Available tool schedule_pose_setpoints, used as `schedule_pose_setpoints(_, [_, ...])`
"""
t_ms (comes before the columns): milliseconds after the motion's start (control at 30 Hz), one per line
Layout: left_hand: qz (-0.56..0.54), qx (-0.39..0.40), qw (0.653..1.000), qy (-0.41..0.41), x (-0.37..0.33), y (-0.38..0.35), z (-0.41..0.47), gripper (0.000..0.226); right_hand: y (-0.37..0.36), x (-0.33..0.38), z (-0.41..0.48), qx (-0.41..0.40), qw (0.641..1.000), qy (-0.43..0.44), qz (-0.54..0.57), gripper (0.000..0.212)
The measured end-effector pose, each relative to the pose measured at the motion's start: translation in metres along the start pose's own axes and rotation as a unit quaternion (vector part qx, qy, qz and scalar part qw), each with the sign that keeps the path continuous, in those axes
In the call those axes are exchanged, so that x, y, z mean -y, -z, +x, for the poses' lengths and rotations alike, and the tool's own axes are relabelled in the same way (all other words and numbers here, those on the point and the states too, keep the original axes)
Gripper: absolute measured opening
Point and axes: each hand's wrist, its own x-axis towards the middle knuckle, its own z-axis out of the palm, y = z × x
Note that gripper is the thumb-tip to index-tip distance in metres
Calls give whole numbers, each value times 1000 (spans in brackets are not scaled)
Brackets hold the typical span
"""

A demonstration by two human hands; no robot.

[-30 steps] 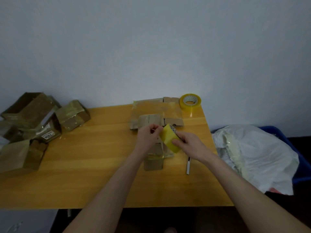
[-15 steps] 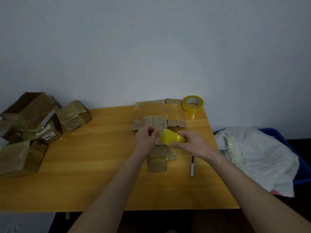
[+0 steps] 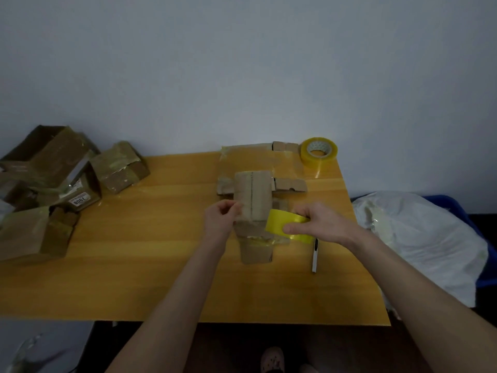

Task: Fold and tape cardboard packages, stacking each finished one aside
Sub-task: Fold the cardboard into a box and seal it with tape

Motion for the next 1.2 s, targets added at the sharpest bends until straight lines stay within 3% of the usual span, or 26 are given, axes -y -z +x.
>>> schedule_pose_setpoints(100, [25,-40,999,17,12,1,1,13,-3,-3,0,25,1000,-17,2,36])
schedule_pose_setpoints(233, [2,-105,994,42,21,13,8,18,-3,-12,2,-47,990,-46,-128,31])
schedule_pose_setpoints(300, [-18,-113,992,52,26,21,14,21,-4,-18,5,-34,990,-48,-129,23])
schedule_pose_setpoints(367, [-17,-106,993,46,30,23,15,22,-9,-21,6,-45,987,-59,-143,33])
schedule_pose_setpoints(433, [-9,-115,993,36,35,21,12,22,-15,-19,7,-85,972,-68,-209,48])
schedule_pose_setpoints(600, [-26,-156,987,41,54,11,7,17,-28,-9,11,-143,927,-72,-340,44])
schedule_pose_setpoints(933, [-44,-165,983,71,74,-1,24,16,-43,-17,30,-168,918,-118,-340,40])
schedule_pose_setpoints(1100, [-50,-115,986,108,83,-12,37,14,-51,-24,46,-148,927,-135,-318,39])
schedule_pose_setpoints(1200, [5,-95,991,98,89,-19,43,12,-56,-26,52,-156,929,-135,-308,39])
